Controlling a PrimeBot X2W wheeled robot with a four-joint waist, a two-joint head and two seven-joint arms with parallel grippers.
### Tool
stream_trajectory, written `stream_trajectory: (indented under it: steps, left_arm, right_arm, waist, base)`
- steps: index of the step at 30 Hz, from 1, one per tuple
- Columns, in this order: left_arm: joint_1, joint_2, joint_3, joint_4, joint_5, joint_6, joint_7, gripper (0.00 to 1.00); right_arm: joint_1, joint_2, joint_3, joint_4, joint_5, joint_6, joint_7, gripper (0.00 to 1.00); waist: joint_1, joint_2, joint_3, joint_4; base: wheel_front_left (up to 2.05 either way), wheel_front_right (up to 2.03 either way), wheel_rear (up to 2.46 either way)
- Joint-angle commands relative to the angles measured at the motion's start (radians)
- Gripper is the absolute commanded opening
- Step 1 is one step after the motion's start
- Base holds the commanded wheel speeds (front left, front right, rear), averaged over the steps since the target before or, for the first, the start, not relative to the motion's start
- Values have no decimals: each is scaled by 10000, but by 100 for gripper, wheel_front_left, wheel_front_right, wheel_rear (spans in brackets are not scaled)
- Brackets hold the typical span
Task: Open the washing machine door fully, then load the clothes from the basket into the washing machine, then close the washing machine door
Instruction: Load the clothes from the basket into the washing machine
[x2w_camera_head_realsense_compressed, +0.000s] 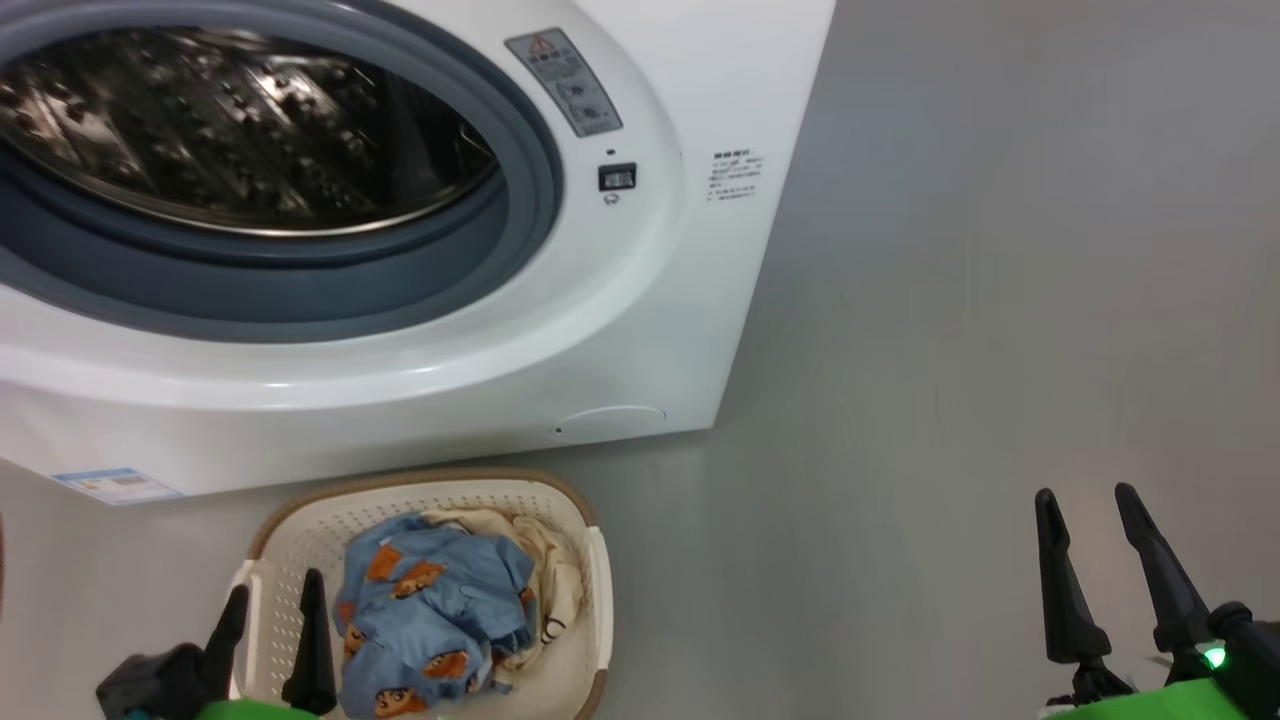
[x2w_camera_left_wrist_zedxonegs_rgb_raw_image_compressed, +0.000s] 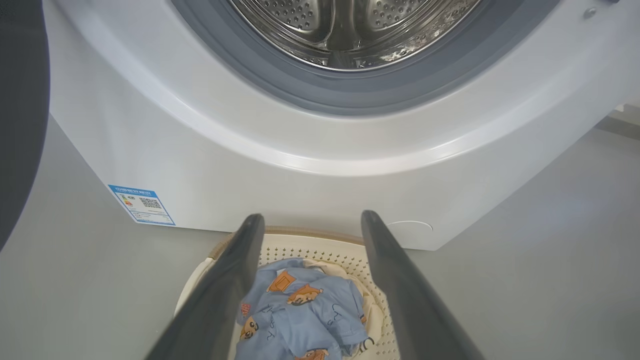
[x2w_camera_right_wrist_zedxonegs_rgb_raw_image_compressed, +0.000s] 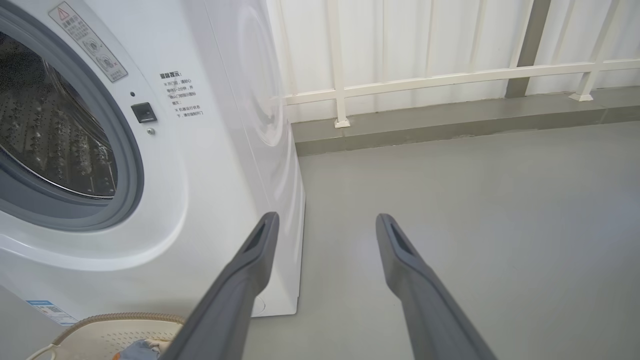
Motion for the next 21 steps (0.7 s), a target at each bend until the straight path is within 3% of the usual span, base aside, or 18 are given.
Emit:
stream_trajectory:
  steps: [1,21]
  left_arm:
    - [-387,235,245,-23,-167,-57,88,100]
    - [-2107,941,-631,2514,-2096,-169,1428,100]
  right_arm:
    - [-331,-104,296,-216,27,16,-117,100]
    - [-1178,-98,636,-220,158,16,-117,100]
  waist:
    - [0,0,475,-285]
    - [0,0,2093,-840]
  base:
    - [0,0,0]
    - [0,0,0]
